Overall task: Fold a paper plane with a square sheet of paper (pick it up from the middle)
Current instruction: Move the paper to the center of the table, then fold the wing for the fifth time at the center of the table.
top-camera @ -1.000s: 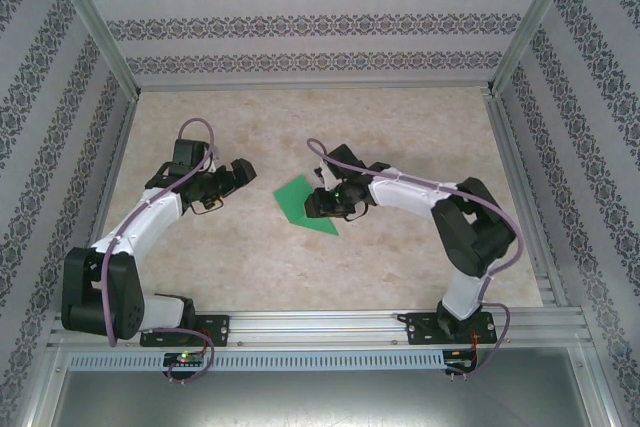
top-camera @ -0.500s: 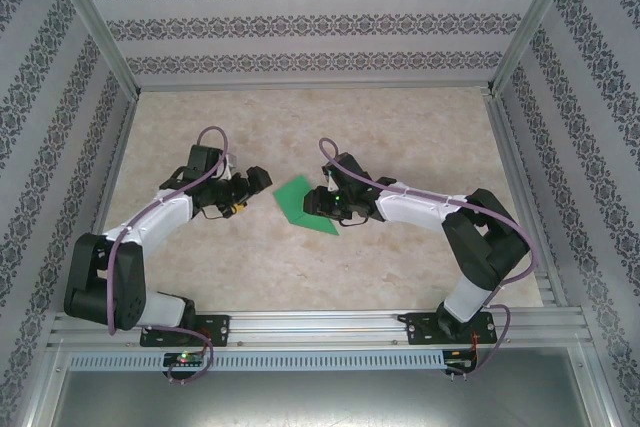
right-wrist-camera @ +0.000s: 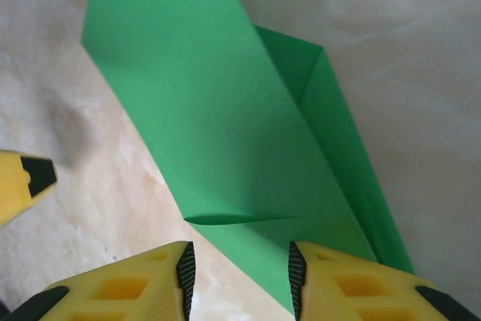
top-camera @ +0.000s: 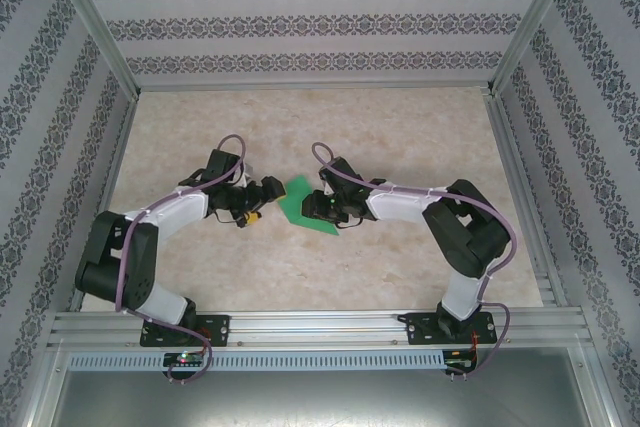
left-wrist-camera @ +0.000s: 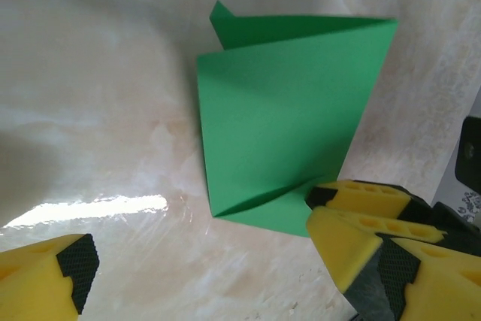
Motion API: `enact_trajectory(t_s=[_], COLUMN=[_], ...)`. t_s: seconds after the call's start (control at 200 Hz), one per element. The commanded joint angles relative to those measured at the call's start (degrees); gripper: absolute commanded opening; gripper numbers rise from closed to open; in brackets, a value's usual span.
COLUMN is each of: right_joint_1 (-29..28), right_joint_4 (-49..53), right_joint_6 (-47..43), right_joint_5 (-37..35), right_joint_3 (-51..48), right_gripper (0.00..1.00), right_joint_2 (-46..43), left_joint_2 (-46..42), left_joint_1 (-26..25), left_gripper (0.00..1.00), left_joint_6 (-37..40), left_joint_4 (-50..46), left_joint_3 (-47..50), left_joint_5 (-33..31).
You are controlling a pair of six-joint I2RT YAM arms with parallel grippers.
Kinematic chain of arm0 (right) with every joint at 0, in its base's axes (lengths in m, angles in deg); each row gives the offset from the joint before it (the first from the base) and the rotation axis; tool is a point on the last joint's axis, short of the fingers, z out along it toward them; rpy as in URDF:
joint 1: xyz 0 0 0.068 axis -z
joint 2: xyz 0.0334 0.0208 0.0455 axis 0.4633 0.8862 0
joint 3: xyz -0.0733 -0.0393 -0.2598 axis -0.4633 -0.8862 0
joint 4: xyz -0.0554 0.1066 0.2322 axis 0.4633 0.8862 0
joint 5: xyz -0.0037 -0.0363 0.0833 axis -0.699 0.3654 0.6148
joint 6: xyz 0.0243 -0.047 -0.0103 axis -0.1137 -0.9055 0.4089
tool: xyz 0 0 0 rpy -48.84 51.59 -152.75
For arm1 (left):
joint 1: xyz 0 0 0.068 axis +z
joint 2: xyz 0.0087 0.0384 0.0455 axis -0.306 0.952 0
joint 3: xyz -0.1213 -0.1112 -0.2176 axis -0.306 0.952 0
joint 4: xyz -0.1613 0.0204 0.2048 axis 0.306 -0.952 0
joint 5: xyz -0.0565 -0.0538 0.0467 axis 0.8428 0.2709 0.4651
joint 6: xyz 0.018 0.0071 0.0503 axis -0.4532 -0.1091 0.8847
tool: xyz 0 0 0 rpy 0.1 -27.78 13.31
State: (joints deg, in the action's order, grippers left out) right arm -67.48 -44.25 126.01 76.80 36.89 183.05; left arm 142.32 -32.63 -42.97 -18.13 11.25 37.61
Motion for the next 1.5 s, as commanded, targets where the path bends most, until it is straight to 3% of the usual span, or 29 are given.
enact_trajectory(t_s=[0.0,0.335,0.954,1.499], right_joint_1=[1.25,4.86,6.59,7.18], right_joint_4=[-3.22,-13.00,-16.21,-18.85], right_joint_6=[1.45,8.00,9.96,10.94], right_joint_5=[0.08,4.69,6.99,8.70], right_joint_3=[-0.14,-6.93,-9.16,-10.27], right_gripper=[0.39,0.39,0.38,0.39], right_joint_2=[1.02,2.79,3.02,2.82], left_joint_2=[1.61,5.36,11.31,15.91], left_joint_1=[-1.65,-3.06,-4.98,-5.33], left_gripper=[0.96,0.85,0.55,0.46], left_joint_6=[-2.01,-6.02,-10.75,-16.08], left_joint_4=[1.42,5.33,10.35,19.30], left_joint_3=[-1.90,-1.95,-3.31,-2.93], left_joint_5=[1.42,4.54,8.45,12.91])
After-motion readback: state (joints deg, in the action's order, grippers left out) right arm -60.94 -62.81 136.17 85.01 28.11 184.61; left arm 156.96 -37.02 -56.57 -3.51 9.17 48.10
